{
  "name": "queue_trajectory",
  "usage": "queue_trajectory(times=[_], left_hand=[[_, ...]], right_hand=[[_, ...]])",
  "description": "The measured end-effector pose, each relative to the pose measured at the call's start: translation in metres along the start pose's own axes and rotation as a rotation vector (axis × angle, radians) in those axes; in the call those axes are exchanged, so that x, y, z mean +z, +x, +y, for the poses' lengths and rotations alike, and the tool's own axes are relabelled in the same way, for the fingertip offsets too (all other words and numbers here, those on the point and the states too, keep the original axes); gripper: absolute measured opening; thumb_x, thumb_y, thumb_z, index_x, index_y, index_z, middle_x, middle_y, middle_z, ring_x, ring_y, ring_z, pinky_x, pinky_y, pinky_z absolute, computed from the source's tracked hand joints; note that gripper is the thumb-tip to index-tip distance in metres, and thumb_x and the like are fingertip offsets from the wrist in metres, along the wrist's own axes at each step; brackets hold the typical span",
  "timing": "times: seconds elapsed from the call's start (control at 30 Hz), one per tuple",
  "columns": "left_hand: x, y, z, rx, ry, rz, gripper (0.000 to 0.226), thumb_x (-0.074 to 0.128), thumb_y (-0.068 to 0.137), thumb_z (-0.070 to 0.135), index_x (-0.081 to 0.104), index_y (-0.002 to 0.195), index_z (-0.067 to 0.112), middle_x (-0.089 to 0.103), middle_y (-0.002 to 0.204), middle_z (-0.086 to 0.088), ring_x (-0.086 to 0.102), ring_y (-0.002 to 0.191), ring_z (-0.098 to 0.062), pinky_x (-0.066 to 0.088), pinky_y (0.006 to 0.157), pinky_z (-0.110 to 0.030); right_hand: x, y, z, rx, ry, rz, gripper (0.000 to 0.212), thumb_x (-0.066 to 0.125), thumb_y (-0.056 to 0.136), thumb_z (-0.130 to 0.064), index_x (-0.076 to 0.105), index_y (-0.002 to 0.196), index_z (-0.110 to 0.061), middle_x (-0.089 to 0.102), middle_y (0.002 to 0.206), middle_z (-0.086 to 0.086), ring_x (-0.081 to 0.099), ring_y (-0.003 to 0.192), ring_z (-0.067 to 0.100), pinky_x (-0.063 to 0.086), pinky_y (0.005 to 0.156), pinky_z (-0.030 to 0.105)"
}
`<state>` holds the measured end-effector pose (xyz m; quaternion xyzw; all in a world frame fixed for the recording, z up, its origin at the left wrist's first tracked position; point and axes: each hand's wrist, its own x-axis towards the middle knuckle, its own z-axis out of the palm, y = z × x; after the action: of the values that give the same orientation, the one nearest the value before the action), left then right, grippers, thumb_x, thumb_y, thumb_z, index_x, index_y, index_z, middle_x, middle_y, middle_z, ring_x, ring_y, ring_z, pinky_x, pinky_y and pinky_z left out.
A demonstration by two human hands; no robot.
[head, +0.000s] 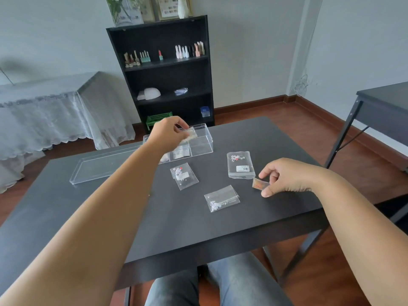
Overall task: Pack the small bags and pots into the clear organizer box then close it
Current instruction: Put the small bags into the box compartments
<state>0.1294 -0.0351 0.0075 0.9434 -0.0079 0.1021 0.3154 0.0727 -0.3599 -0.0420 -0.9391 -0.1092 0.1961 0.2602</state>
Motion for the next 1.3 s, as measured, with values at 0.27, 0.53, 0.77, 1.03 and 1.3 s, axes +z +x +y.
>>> queue_trajectory(times=[0.27, 0.53, 0.77, 1.03, 1.3], left_hand=[[0.007, 0.010, -0.024, -0.028, 0.097, 0.042, 0.015, 0.062, 0.090, 0.014, 0.071, 0.091, 0.027, 0.062, 0.081, 0.003, 0.055, 0.064, -0.010, 0.046, 0.053, -0.023], [0.007, 0.008, -0.035, -0.079, 0.147, 0.067, 0.017, 0.062, 0.087, 0.016, 0.073, 0.095, 0.027, 0.066, 0.088, 0.006, 0.058, 0.069, -0.011, 0.047, 0.060, -0.025], [0.004, 0.011, -0.037, -0.052, 0.196, -0.027, 0.016, 0.061, 0.089, 0.019, 0.075, 0.091, 0.027, 0.073, 0.104, 0.002, 0.064, 0.097, -0.017, 0.052, 0.083, -0.033], [-0.001, 0.019, -0.039, -0.011, 0.283, -0.177, 0.022, 0.054, 0.097, 0.030, 0.073, 0.108, 0.030, 0.065, 0.126, 0.001, 0.052, 0.120, -0.026, 0.041, 0.103, -0.049], [-0.013, -0.001, -0.061, 0.006, 0.120, 0.061, 0.029, 0.057, 0.094, 0.024, 0.067, 0.122, 0.028, 0.057, 0.129, -0.001, 0.054, 0.116, -0.025, 0.048, 0.095, -0.044]], right_hand=[[0.004, 0.003, -0.007, -0.014, -0.070, 0.024, 0.019, 0.086, 0.068, -0.026, 0.072, 0.079, -0.029, 0.060, 0.081, -0.007, 0.055, 0.068, 0.007, 0.039, 0.061, 0.025], [0.005, 0.003, -0.003, -0.086, 0.046, -0.003, 0.017, 0.085, 0.066, -0.018, 0.071, 0.072, -0.025, 0.067, 0.069, -0.008, 0.058, 0.060, 0.005, 0.043, 0.064, 0.027], [-0.020, 0.024, -0.049, -0.355, 0.243, 0.211, 0.022, 0.073, 0.084, -0.014, 0.074, 0.086, -0.036, 0.068, 0.066, -0.018, 0.056, 0.058, -0.005, 0.041, 0.061, 0.013], [-0.021, 0.111, -0.134, -0.428, 0.384, 0.392, 0.022, 0.073, 0.083, -0.014, 0.064, 0.099, -0.026, 0.075, 0.074, -0.012, 0.067, 0.078, 0.002, 0.048, 0.073, 0.023], [0.009, 0.177, -0.177, -0.438, 0.191, 0.411, 0.017, 0.068, 0.086, -0.014, 0.073, 0.102, -0.020, 0.072, 0.081, -0.003, 0.065, 0.078, 0.007, 0.048, 0.062, 0.018]])
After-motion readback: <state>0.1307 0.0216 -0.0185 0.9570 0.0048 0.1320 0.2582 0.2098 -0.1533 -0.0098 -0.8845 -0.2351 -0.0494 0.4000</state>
